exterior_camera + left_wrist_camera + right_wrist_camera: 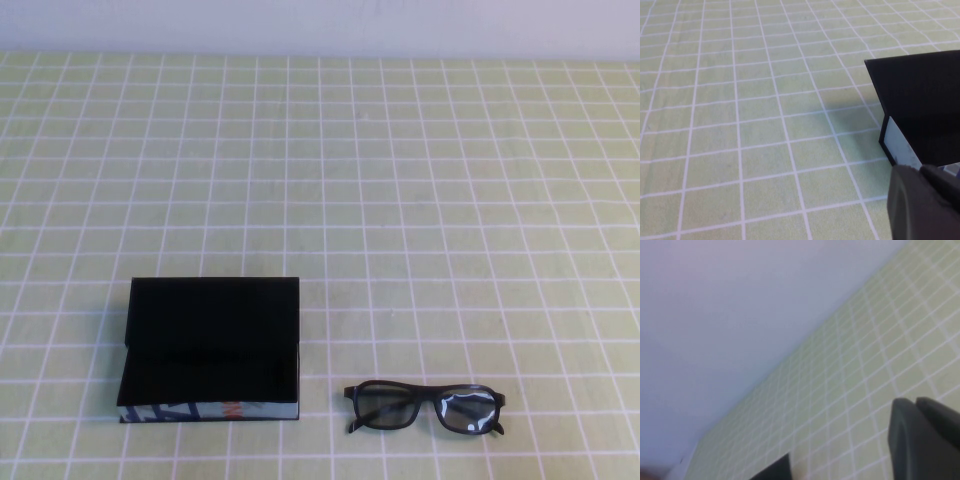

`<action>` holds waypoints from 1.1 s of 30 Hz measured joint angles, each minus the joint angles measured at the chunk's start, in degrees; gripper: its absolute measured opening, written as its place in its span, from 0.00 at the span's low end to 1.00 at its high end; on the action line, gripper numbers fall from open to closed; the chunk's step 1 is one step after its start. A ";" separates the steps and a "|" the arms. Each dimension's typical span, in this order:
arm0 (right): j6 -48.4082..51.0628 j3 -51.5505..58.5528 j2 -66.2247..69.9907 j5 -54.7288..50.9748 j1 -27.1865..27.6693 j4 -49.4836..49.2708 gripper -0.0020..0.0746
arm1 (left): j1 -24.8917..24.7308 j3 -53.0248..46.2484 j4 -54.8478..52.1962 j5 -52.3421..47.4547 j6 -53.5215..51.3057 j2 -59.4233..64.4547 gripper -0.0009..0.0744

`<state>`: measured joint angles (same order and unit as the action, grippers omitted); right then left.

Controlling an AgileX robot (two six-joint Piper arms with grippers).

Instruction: Return glasses to glasses case

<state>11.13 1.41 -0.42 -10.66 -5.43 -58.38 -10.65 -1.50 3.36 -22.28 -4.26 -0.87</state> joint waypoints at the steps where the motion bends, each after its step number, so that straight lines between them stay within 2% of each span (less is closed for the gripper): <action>1: 0.00 -0.78 0.00 -2.64 0.00 -0.55 0.01 | 0.00 0.00 0.00 0.00 0.00 0.00 0.01; 6: 0.00 -10.00 8.43 -16.65 0.00 0.64 0.01 | 0.00 0.00 0.00 0.00 0.00 0.00 0.01; 13: 0.12 -25.28 31.31 -36.61 0.00 17.23 0.01 | 0.00 0.00 0.00 0.00 0.00 0.00 0.01; 18: 4.45 -34.79 45.32 -45.23 0.00 26.70 0.01 | 0.00 0.00 0.00 0.00 0.00 0.00 0.01; 24: 11.60 -41.26 57.89 -49.98 -0.11 28.27 0.01 | 0.00 0.00 0.00 0.00 0.00 0.00 0.01; 27: 14.25 -43.27 62.39 -49.94 -3.56 29.39 0.01 | 0.00 0.00 0.00 0.00 0.00 0.00 0.01; 33: 21.54 -50.38 72.19 -47.70 -19.99 34.67 0.01 | 0.00 0.00 0.00 0.00 0.00 0.00 0.01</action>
<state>32.67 -48.97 71.77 -58.36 -25.42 -23.71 -10.65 -1.50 3.36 -22.28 -4.26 -0.87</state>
